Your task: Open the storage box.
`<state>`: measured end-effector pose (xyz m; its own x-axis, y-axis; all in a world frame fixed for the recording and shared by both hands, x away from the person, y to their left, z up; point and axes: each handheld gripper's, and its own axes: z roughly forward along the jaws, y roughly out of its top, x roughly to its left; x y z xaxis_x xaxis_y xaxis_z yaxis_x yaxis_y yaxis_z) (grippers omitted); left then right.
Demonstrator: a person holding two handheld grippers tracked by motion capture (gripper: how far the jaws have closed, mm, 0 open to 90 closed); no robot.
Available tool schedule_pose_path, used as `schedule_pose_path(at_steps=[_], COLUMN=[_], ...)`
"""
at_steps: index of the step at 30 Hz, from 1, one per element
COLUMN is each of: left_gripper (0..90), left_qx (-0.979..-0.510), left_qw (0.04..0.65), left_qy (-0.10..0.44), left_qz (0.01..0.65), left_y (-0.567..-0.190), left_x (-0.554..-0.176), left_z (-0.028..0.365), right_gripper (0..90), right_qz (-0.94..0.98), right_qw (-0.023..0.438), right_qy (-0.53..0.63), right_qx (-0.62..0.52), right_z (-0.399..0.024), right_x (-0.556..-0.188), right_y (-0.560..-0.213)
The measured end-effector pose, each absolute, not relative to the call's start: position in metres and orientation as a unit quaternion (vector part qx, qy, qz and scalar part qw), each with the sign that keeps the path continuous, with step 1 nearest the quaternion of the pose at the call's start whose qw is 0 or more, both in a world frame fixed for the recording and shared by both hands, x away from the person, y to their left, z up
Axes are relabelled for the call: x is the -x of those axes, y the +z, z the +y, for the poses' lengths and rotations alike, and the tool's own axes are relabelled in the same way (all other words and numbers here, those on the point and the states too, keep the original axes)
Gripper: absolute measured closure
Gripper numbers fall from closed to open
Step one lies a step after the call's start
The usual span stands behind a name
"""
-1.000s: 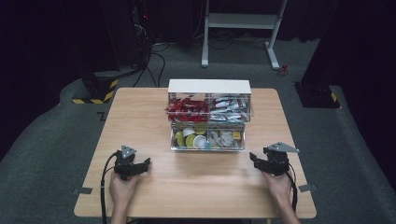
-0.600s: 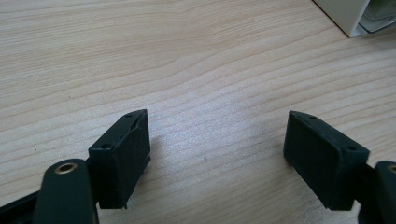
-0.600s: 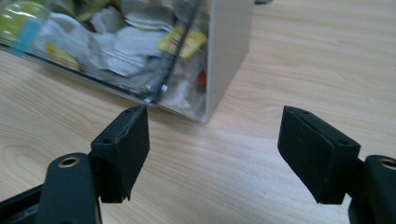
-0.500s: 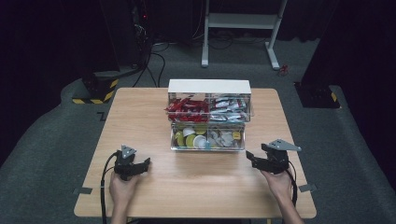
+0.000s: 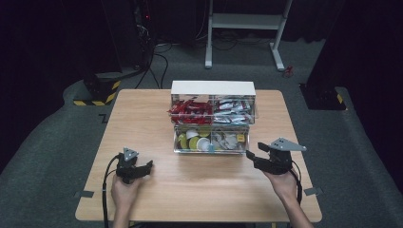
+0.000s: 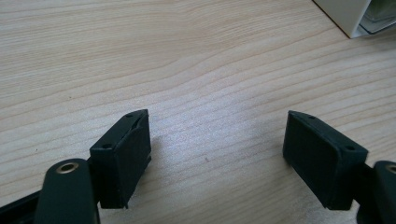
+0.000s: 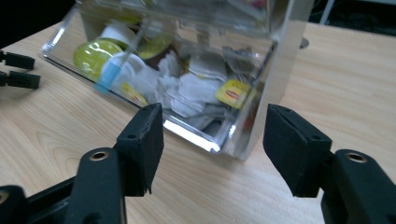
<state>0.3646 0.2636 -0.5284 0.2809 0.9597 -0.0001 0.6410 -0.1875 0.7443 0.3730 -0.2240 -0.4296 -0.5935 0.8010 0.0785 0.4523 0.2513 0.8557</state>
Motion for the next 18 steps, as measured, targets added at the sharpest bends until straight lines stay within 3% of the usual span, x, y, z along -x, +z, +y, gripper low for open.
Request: schedule_pose_path(at_steps=[10, 18], left_gripper=[23.7, 23.7], left_qx=[-0.731, -0.731], left_qw=[0.326, 0.327], left_qy=[0.244, 0.242], left_qz=[0.548, 0.548], left_y=[-0.528, -0.528], left_x=[-0.365, -0.365], left_z=[0.264, 0.264], right_gripper=[46.9, 48.6], right_qz=[0.777, 0.781], right_qw=[0.162, 0.172], right_qy=[0.473, 0.473], right_qx=[-0.384, -0.371], right_z=[-0.218, -0.211], right_x=[-0.373, -0.375], right_y=[-0.411, -0.39])
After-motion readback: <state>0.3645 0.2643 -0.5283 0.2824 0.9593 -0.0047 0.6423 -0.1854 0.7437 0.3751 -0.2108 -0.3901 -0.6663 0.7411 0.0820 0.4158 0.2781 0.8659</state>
